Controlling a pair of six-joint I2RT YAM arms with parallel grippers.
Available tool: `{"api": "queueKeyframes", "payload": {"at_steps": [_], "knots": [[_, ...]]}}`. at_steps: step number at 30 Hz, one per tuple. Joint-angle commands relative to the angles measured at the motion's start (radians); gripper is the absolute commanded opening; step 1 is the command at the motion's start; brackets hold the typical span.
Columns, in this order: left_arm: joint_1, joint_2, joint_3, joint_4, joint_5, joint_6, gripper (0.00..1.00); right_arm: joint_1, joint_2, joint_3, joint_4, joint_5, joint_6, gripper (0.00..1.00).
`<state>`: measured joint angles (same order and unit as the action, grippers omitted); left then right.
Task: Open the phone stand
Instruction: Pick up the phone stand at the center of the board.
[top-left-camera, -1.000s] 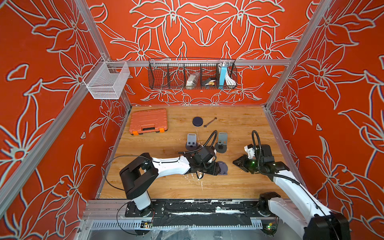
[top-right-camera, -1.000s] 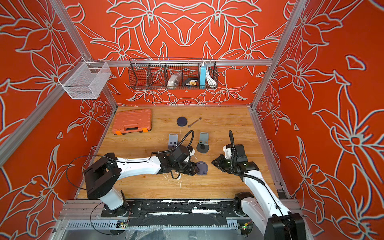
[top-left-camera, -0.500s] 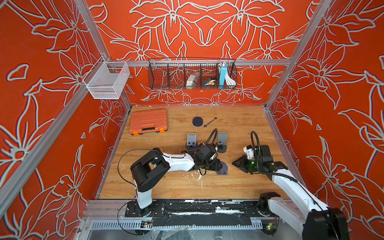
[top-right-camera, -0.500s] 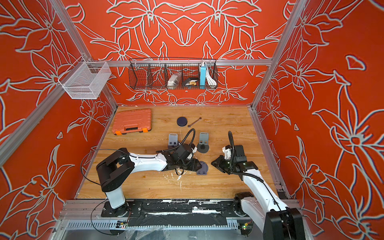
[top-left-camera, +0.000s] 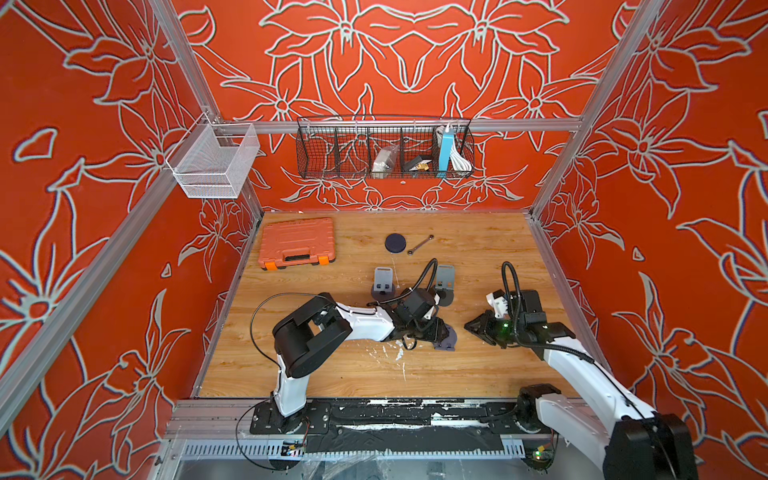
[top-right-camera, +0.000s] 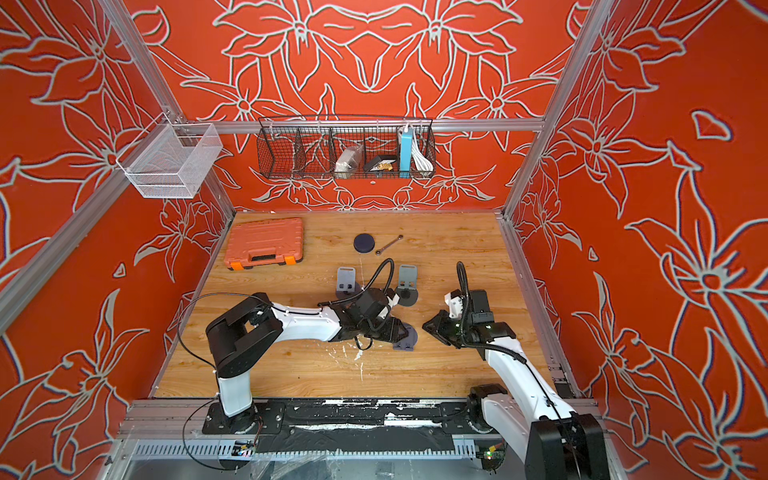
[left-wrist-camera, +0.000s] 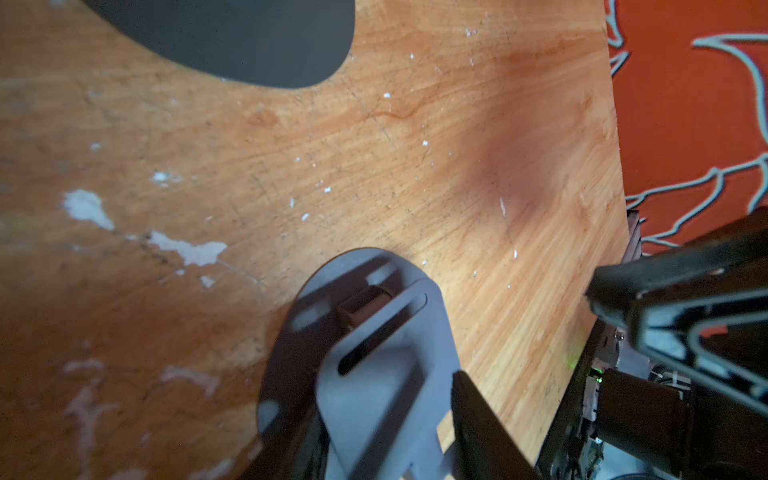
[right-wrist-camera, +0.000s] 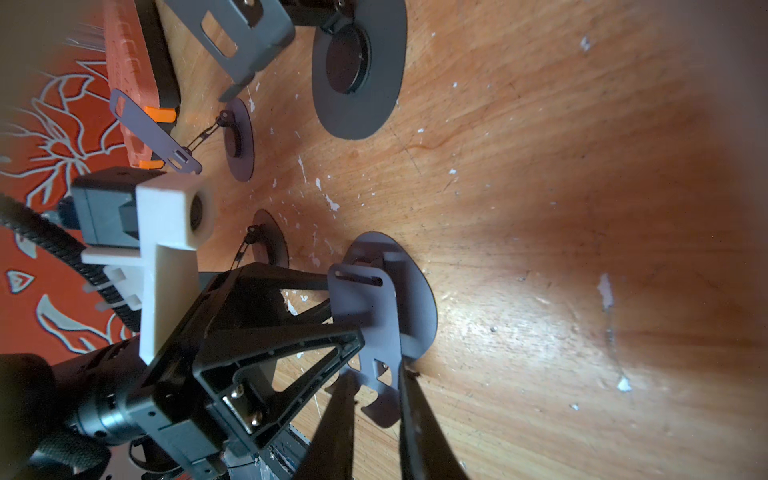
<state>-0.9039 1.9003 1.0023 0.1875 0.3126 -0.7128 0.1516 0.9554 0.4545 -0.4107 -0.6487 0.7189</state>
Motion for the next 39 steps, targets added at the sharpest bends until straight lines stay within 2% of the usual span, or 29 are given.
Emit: {"api": "queueKeyframes", "payload": {"at_steps": [1, 9, 11, 19, 24, 30, 35, 39], "knots": [[0.007, 0.035, 0.009, 0.006, 0.015, -0.016, 0.45, -0.01, 0.002, -0.014, 0.017, -0.016, -0.018, 0.22], [0.011, 0.074, 0.042, -0.049, 0.046, -0.014, 0.12, -0.02, -0.002, -0.016, 0.015, -0.021, -0.021, 0.23], [0.011, 0.082, 0.051, -0.065, 0.052, -0.012, 0.01, -0.025, -0.005, -0.017, 0.013, -0.025, -0.022, 0.22], [0.012, 0.036, 0.031, -0.075, 0.075, -0.01, 0.0, -0.062, -0.027, 0.003, -0.027, -0.055, -0.044, 0.22], [0.03, -0.066, 0.0, -0.042, 0.122, -0.06, 0.0, -0.103, -0.06, 0.021, -0.066, -0.091, -0.067, 0.22], [0.055, -0.234, 0.017, -0.081, 0.147, -0.098, 0.0, -0.122, -0.114, 0.009, -0.042, -0.199, -0.05, 0.22], [0.123, -0.393, -0.075, 0.032, 0.178, -0.237, 0.0, -0.121, -0.222, -0.048, 0.15, -0.359, 0.101, 0.26], [0.16, -0.466, -0.122, 0.117, 0.237, -0.31, 0.0, -0.121, -0.327, -0.108, 0.335, -0.394, 0.285, 0.3]]}}
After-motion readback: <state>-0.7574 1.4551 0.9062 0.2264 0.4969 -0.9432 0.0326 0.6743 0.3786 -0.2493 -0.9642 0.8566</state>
